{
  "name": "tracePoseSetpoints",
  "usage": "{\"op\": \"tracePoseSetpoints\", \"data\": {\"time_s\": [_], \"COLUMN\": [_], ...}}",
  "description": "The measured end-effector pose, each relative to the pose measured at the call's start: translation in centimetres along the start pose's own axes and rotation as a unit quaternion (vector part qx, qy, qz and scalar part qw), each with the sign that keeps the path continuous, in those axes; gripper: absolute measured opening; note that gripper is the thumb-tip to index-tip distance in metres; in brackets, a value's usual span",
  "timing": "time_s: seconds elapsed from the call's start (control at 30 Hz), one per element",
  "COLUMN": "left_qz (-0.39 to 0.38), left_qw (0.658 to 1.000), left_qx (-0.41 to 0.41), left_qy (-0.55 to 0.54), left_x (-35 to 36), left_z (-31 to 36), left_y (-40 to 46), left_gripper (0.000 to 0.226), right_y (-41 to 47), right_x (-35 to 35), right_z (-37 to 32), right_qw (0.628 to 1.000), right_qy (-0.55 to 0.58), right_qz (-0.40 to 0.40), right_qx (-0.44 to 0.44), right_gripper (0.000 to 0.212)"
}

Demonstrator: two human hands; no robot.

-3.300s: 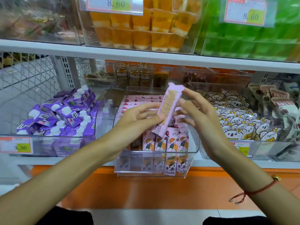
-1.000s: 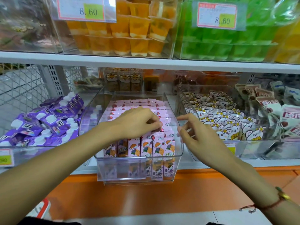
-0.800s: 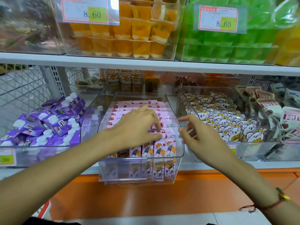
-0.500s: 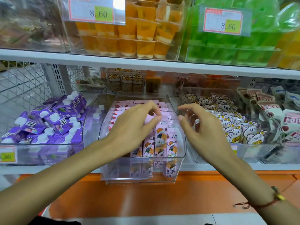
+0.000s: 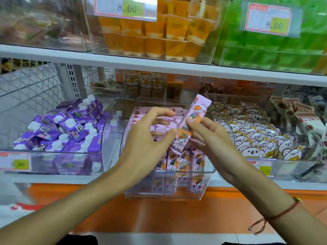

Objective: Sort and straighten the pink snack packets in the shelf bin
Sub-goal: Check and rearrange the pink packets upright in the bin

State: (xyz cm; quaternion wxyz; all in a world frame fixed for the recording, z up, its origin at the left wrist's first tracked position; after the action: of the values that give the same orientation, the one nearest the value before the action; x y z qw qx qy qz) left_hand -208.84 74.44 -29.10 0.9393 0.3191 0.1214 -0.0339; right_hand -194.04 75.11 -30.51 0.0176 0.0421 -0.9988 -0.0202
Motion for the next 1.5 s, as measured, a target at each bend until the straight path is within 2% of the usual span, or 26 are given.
{"op": "tracePoseSetpoints", "data": {"time_s": [0.1,0.3,0.4,0.47,0.6,0.8,0.87,1.0,1.07,1.17,1.37,1.5], "left_qz": [-0.02,-0.033,-0.03,-0.027,-0.053,-0.048,-0.038,-0.047,-0.056,-0.098,-0.158,-0.168], "left_qw": [0.999,0.993,0.989,0.99,0.985,0.968,0.976,0.997,0.983,0.953,0.932,0.931], "left_qx": [-0.004,0.039,0.06,0.043,0.038,0.091,0.075,-0.06,-0.15,-0.247,-0.275,-0.273], "left_qy": [0.043,0.103,0.136,0.133,0.163,0.227,0.203,0.001,-0.088,-0.144,-0.174,-0.173], "left_x": [0.4,0.5,0.5,0.3,0.6,1.0,0.6,0.7,1.2,1.9,2.6,2.7], "left_z": [-0.7,-0.3,0.3,0.4,0.2,1.1,0.9,-0.4,-1.2,-1.8,-1.8,-2.3], "left_y": [-0.4,-0.3,-0.2,-0.2,-0.5,-0.4,-0.2,0.2,0.0,-0.7,-1.0,-1.0], "left_gripper": [0.035,0.042,0.038,0.033,0.024,0.039,0.038,0.032,0.034,0.049,0.041,0.024], "right_y": [-0.1,-0.4,-0.4,-0.2,-0.5,-0.9,-0.8,-0.6,-0.4,-0.2,0.1,0.1], "right_x": [0.2,0.1,-0.2,-0.8,-1.3,-1.4,-1.4,-1.5,-1.6,-1.8,-2.0,-1.8], "right_z": [0.0,0.1,-0.2,-0.7,-1.5,-1.3,-1.4,-1.4,-1.2,-0.7,-0.6,-0.8], "right_qw": [1.0,1.0,0.999,0.998,0.997,0.992,0.993,0.996,0.996,0.996,0.995,0.992], "right_qy": [0.013,0.004,0.025,0.043,-0.011,-0.01,-0.012,-0.019,-0.047,-0.052,-0.043,-0.065], "right_qz": [0.0,0.006,0.017,0.023,0.035,0.076,0.069,0.044,0.045,0.057,0.069,0.061], "right_qx": [0.002,0.0,-0.014,-0.03,-0.068,-0.101,-0.095,-0.077,-0.068,-0.054,-0.059,-0.085], "right_gripper": [0.016,0.027,0.028,0.028,0.021,0.031,0.028,0.028,0.028,0.03,0.037,0.043]}}
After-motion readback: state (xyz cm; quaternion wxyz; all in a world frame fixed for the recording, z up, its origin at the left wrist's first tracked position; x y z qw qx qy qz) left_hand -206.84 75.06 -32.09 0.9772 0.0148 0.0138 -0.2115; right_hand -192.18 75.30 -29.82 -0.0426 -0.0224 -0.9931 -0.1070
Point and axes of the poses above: each hand's wrist, its own y-axis towards the middle knuckle, its own x-axis out of the palm, z = x × y, the point moved 7 cm from there along y, towards the middle knuckle, and after that the axes turned 4 degrees about x, right-handed, at the moved point
